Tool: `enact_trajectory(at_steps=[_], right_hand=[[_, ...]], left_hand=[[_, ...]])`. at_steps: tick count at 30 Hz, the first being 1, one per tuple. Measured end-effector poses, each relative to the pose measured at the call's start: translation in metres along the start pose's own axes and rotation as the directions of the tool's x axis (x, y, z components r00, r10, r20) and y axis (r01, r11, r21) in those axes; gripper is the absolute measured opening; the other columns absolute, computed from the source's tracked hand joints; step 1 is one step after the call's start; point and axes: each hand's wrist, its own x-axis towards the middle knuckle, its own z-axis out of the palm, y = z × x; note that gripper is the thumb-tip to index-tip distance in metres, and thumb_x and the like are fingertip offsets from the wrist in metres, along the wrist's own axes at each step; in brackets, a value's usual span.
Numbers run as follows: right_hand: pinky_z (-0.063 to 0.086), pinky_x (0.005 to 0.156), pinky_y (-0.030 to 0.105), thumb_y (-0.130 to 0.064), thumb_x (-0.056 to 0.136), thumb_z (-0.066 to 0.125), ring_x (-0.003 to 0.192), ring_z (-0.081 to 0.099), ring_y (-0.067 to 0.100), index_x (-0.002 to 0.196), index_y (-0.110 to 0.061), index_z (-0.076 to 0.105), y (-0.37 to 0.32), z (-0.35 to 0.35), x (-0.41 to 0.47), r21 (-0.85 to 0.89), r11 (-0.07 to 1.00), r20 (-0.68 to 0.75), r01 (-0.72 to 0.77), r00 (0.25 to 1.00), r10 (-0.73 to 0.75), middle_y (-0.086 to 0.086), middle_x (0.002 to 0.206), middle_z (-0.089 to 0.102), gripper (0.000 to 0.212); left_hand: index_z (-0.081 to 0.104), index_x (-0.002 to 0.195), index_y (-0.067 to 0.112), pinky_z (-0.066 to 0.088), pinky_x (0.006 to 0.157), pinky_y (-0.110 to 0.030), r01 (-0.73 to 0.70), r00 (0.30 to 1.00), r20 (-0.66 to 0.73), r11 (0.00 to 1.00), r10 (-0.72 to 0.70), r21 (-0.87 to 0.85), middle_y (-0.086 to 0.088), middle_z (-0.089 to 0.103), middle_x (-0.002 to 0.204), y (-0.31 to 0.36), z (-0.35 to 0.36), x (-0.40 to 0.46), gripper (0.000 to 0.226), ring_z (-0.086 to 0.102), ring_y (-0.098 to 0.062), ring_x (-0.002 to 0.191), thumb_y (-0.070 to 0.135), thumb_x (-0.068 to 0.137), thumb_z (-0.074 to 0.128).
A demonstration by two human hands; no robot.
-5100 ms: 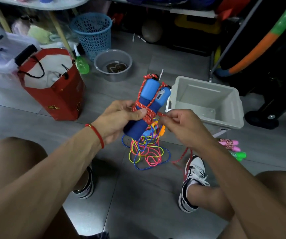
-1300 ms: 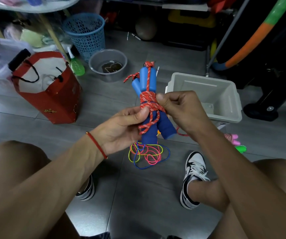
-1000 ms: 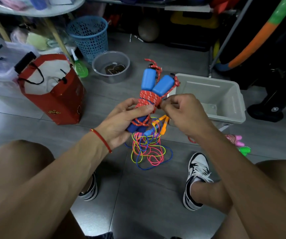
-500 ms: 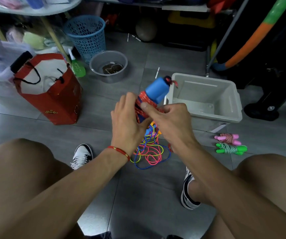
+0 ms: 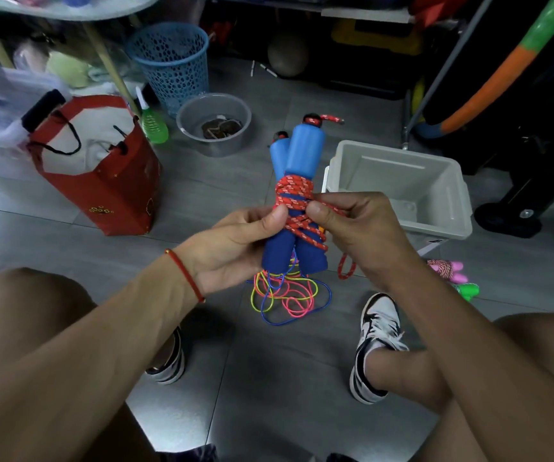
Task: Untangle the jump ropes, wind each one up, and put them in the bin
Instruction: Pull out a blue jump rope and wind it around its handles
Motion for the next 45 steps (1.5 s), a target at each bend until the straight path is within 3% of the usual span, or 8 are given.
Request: enact_trajectory(at_steps=[5,11,15,22,27,30,39,45], right_hand=[[0.051,0.066,0.013,-0.003,0.089,0.069,0.067,0.065,-0.004,0.110,-0.010,0.072,-0.002,-0.004,0.000,-0.082,0.996,0.102,0.022,0.995,-0.014,-0.012,0.073,0.075,0.023],[0.044,0.057,0.025,-0.025,0.091,0.072,0.060,0.054,0.000,0.087,-0.016,0.080,0.009,0.008,0.000,-0.431,0.897,-0.046,-0.098,0.995,0.087,-0.002,0.066,0.070,0.012],[0.029,0.048,0.025,-0.029,0.082,0.063,0.048,0.033,0.010,0.067,0.000,0.062,0.006,0.019,-0.002,-0.298,0.925,-0.175,-0.237,0.966,0.192,0.005,0.056,0.041,0.033],[0.039,0.044,0.016,-0.038,0.092,0.071,0.039,0.049,0.001,0.078,-0.001,0.075,0.003,0.021,0.000,-0.131,0.970,-0.230,-0.205,0.958,0.171,-0.006,0.045,0.060,0.039],[0.021,0.040,0.021,-0.036,0.093,0.066,0.040,0.021,0.007,0.084,0.015,0.062,-0.001,0.000,0.004,0.005,0.991,-0.075,-0.130,0.989,0.130,0.001,0.053,0.024,0.052],[0.023,0.039,0.019,-0.037,0.088,0.064,0.040,0.021,0.005,0.086,0.019,0.059,-0.005,0.000,0.001,0.109,0.985,0.027,-0.133,0.991,0.131,0.000,0.054,0.024,0.057],[0.052,0.063,0.036,-0.029,0.098,0.060,0.062,0.064,0.018,0.086,-0.010,0.077,0.014,0.006,0.012,-0.635,0.763,-0.120,-0.122,0.991,0.058,0.001,0.064,0.070,0.028],[0.057,0.073,0.042,-0.029,0.088,0.059,0.073,0.069,0.029,0.081,-0.018,0.075,0.012,0.016,0.009,-0.701,0.708,-0.210,-0.084,0.973,-0.093,0.001,0.067,0.072,0.021]], left_hand=[[0.066,0.119,-0.005,0.052,0.096,-0.035,0.035,0.998,0.039,0.994,-0.039,0.099,-0.021,0.067,0.119,0.007,-0.004,-0.003,0.074,0.065,-0.029,0.112,0.040,0.066,0.089],[0.067,0.118,-0.004,0.056,0.075,-0.024,-0.003,0.955,-0.277,0.942,0.102,0.336,-0.019,0.073,0.110,0.003,-0.006,0.010,0.054,0.071,-0.021,0.092,0.019,0.072,0.082],[0.073,0.107,0.004,0.055,0.070,-0.026,-0.010,0.901,-0.369,0.862,0.227,0.506,-0.012,0.077,0.097,-0.006,-0.004,0.019,0.049,0.071,-0.017,0.080,0.025,0.066,0.086],[0.060,0.093,0.026,0.042,0.054,-0.008,0.187,0.765,-0.388,0.398,0.514,0.898,0.010,0.068,0.079,-0.006,0.018,0.017,0.051,0.060,0.003,0.066,0.057,0.063,0.086],[0.060,0.100,0.015,0.053,0.073,-0.024,-0.084,0.924,-0.291,0.873,0.249,0.481,-0.001,0.069,0.093,0.018,0.013,0.002,0.035,0.064,-0.005,0.079,0.035,0.080,0.080],[0.060,0.125,0.003,0.058,0.088,-0.043,-0.008,0.981,-0.187,0.967,0.057,0.255,-0.015,0.069,0.120,0.013,0.014,-0.001,0.042,0.067,-0.024,0.107,0.023,0.089,0.069],[0.074,0.097,0.013,0.059,0.085,-0.057,0.105,0.831,-0.483,0.774,0.276,0.624,-0.010,0.077,0.093,-0.009,-0.006,0.019,0.026,0.073,-0.031,0.094,0.032,0.079,0.081],[0.066,0.091,0.018,0.049,0.060,-0.012,0.209,0.773,-0.479,0.547,0.415,0.811,0.007,0.065,0.073,-0.011,-0.001,0.026,0.024,0.060,-0.005,0.064,0.036,0.083,0.079]])
